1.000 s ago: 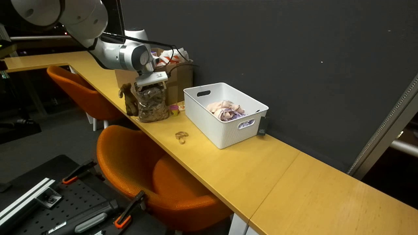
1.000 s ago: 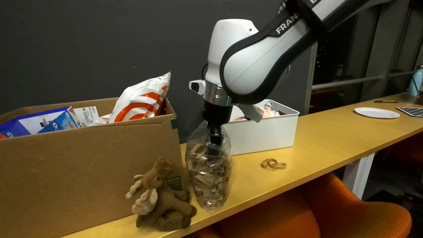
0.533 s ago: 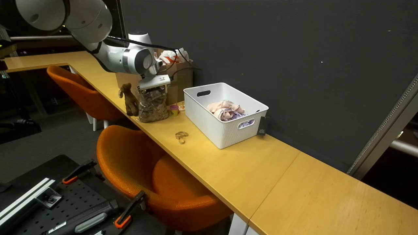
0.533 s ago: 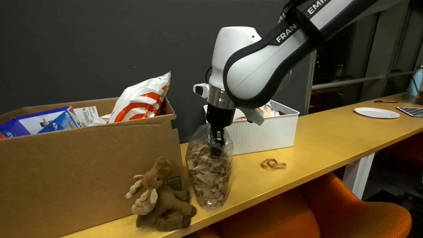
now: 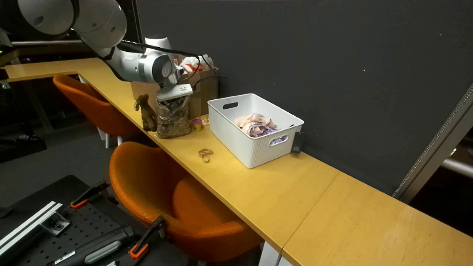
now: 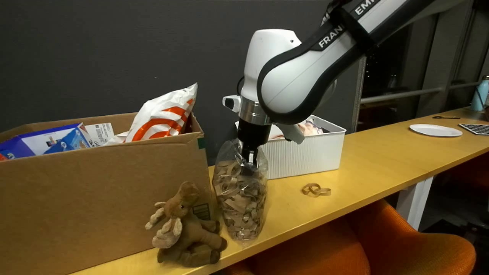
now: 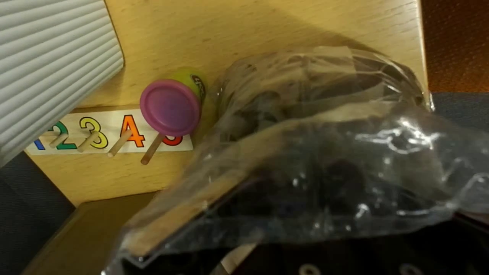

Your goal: Put some rubber bands on the counter

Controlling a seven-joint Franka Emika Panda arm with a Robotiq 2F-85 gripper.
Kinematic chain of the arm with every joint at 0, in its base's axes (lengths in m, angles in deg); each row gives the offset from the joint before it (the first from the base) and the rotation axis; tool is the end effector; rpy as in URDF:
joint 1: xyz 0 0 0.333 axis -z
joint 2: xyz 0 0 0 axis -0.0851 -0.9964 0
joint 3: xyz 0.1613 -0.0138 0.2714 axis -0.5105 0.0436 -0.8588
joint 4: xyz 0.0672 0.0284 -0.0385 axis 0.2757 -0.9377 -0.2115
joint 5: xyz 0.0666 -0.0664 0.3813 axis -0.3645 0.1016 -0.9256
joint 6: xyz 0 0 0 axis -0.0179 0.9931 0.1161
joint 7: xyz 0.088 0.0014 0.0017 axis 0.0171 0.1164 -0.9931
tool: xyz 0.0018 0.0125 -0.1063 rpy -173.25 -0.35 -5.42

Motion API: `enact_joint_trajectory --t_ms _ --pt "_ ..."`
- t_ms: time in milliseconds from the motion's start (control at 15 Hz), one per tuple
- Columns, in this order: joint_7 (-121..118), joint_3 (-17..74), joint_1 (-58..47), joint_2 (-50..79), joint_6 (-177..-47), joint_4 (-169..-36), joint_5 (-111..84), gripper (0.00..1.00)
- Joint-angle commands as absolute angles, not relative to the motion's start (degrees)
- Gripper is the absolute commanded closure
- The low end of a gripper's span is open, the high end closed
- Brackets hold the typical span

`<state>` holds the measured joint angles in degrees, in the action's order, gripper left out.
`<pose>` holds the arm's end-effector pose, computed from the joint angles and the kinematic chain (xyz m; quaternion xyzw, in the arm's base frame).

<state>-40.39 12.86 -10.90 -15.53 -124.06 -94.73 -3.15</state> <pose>0.7157 0.1978 0.2286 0.8712 0.4700 0.1389 0.0278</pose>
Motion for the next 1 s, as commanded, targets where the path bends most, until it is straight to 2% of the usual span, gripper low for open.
enact_joint_trajectory --t_ms 0,933 --pt "-40.8 12.02 -10.29 -14.15 -124.74 -94.99 -3.95 1.0" --pt "-34.61 12.84 -10.71 2.54 -125.33 -103.82 -3.86 0.98"
